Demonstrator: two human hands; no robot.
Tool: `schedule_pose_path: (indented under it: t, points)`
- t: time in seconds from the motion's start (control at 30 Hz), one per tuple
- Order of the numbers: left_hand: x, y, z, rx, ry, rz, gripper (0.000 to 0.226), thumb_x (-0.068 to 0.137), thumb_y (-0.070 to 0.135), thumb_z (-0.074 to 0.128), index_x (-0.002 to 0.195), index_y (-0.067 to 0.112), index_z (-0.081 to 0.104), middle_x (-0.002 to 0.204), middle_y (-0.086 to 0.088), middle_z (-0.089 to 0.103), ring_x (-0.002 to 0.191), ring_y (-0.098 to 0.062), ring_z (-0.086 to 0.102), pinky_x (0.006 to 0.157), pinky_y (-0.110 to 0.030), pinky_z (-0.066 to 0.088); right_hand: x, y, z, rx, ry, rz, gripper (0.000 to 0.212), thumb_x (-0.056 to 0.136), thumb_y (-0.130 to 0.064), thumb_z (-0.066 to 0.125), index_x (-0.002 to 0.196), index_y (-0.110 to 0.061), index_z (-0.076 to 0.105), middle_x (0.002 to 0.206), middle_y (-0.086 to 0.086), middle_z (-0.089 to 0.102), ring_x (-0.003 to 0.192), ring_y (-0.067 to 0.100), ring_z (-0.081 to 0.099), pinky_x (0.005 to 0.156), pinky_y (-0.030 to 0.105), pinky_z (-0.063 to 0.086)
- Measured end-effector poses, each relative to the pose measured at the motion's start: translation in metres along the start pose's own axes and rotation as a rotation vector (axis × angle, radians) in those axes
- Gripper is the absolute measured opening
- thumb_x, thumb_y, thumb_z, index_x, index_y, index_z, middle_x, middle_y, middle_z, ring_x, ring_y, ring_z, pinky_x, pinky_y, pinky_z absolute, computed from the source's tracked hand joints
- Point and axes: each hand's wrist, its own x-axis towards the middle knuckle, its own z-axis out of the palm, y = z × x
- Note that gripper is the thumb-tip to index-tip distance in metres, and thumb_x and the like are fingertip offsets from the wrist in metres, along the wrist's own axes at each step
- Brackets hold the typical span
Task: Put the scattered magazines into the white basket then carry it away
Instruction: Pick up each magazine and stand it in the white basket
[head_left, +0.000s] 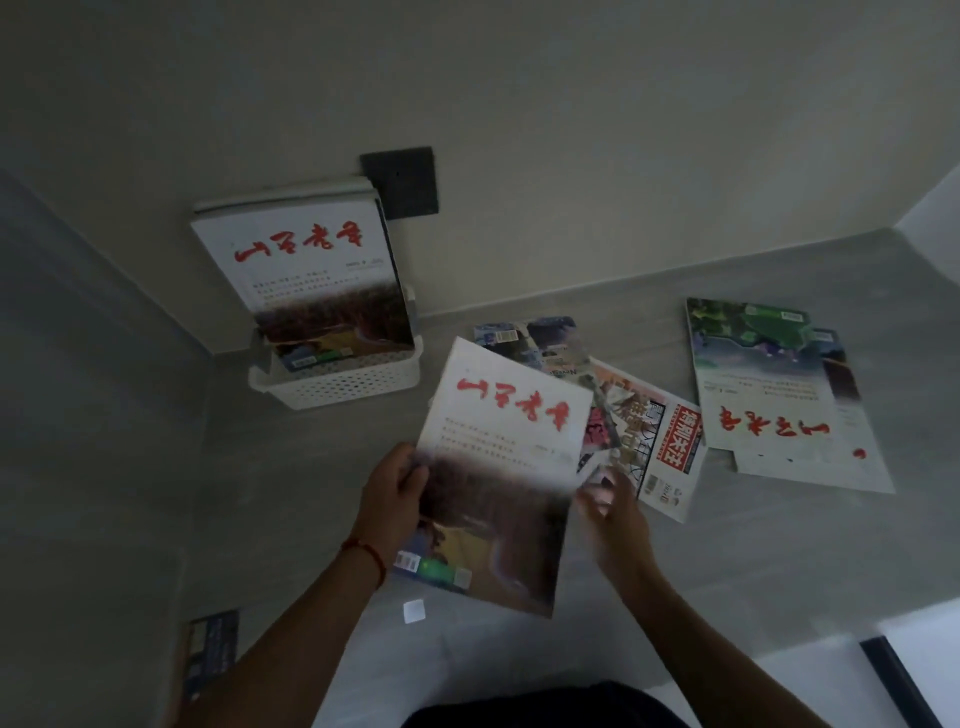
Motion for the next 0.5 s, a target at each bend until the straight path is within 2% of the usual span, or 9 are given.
schedule_pose_path:
  t: [0.07,0.13,0.2,0.27,0.3,0.33,0.4,0.5]
  points:
    - [0.003,0.001,-0.019,-0.166,0.014,-0.041,0.02,0.098,0.002,0.052,0.11,0.012,0.064,0.111,-0.009,0.071,0.105,-0.025,0.067,0.091,-0.043,0.054,0.008,-0.021,0.017,0.116,-0.117,0.057,0.024,0.101,-0.02,0.055,0.125,-0.014,0.057,0.111,0.009,0.069,0.1,0.032,0.069,0.076,0.048,0.062]
    - [0.007,0.002,-0.038,-0.294,0.031,-0.077,0.023,0.1,0.005,0.051,0.114,0.018,0.064,0.117,-0.007,0.071,0.109,-0.024,0.067,0.094,-0.043,0.055,0.018,-0.046,0.033,0.021,-0.164,0.004,0.02,0.102,-0.017,0.054,0.113,-0.009,0.067,0.105,0.013,0.072,0.097,0.034,0.071,0.079,0.051,0.061]
    - [0.013,0.005,-0.06,-0.37,0.06,-0.087,0.024,0.101,0.008,0.051,0.117,0.021,0.064,0.119,-0.003,0.071,0.11,-0.022,0.067,0.092,-0.041,0.056,0.026,-0.074,0.047,-0.123,-0.19,-0.153,0.019,0.1,-0.015,0.055,0.097,-0.011,0.073,0.091,0.008,0.075,0.083,0.027,0.073,0.069,0.043,0.062]
    - [0.022,0.01,-0.085,-0.41,0.095,-0.041,0.024,0.102,0.017,0.05,0.115,0.032,0.065,0.116,0.011,0.071,0.109,-0.007,0.067,0.088,-0.026,0.057,0.035,-0.106,0.062,-0.252,-0.201,-0.362,0.019,0.097,-0.017,0.059,0.086,-0.018,0.074,0.075,-0.005,0.073,0.066,0.009,0.07,0.059,0.027,0.056]
    - [0.027,0.015,-0.1,-0.371,0.134,0.005,0.023,0.103,0.024,0.05,0.111,0.039,0.065,0.111,0.019,0.071,0.105,0.001,0.066,0.083,-0.016,0.055,0.04,-0.124,0.071,-0.293,-0.185,-0.435,0.018,0.095,-0.017,0.061,0.085,-0.019,0.075,0.072,-0.006,0.072,0.063,0.006,0.068,0.058,0.024,0.052]
    - [0.035,0.02,-0.116,-0.311,0.185,0.047,0.018,0.102,0.028,0.05,0.108,0.038,0.065,0.107,0.018,0.071,0.101,0.002,0.066,0.078,-0.011,0.053,0.046,-0.142,0.081,-0.313,-0.158,-0.487,0.016,0.094,-0.017,0.062,0.084,-0.018,0.075,0.072,-0.002,0.072,0.064,0.011,0.067,0.06,0.025,0.05]
    - [0.054,0.031,-0.15,-0.134,0.303,0.126,0.012,0.1,0.03,0.055,0.1,0.023,0.064,0.094,0.006,0.071,0.089,-0.008,0.067,0.07,-0.015,0.05,0.058,-0.179,0.102,-0.323,-0.072,-0.591,0.015,0.089,-0.018,0.062,0.077,-0.016,0.071,0.068,0.002,0.069,0.065,0.017,0.063,0.059,0.027,0.044]
    - [0.086,0.046,-0.193,0.126,0.496,0.231,0.028,0.094,0.028,0.062,0.071,0.013,0.055,0.067,-0.01,0.061,0.063,-0.012,0.054,0.056,-0.024,0.039,0.074,-0.228,0.131,-0.3,-0.004,-0.632,0.017,0.086,-0.023,0.061,0.07,-0.023,0.067,0.062,-0.005,0.063,0.063,0.01,0.063,0.056,0.02,0.04]
